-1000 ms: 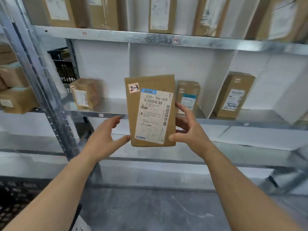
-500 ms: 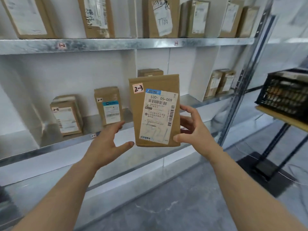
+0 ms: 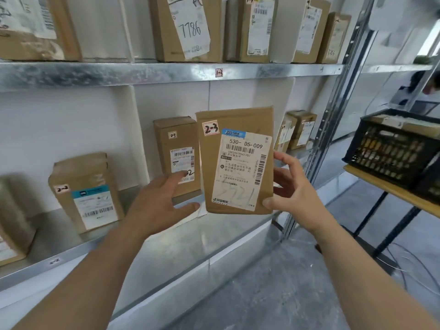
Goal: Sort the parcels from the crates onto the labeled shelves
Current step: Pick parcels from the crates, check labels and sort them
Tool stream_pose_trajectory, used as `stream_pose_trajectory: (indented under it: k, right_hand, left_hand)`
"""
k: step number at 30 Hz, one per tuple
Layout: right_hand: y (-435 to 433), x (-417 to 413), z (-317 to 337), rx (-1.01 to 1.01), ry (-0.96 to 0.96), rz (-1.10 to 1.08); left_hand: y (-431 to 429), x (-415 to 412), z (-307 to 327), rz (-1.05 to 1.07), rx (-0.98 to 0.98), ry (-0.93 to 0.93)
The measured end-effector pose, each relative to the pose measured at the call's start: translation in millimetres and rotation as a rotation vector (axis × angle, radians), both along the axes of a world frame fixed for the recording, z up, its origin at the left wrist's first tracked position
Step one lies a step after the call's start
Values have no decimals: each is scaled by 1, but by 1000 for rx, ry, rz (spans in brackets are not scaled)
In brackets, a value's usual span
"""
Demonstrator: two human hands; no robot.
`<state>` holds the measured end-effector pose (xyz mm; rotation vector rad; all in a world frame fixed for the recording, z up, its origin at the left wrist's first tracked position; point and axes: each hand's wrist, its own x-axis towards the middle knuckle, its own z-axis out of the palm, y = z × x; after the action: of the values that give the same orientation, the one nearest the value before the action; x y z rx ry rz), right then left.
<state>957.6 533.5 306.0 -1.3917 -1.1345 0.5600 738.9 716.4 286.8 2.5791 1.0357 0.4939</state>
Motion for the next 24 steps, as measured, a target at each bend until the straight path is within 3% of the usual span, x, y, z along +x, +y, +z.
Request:
stream_pose_trajectory:
  k: [10,24]
  right_hand:
    - [65,84,-8,-18,20,-10]
    - [141,152,-24,-35,-43,115]
  left_hand:
    - [69,88,-10,-40,20,26]
    - [93,132,-3,48,49,95]
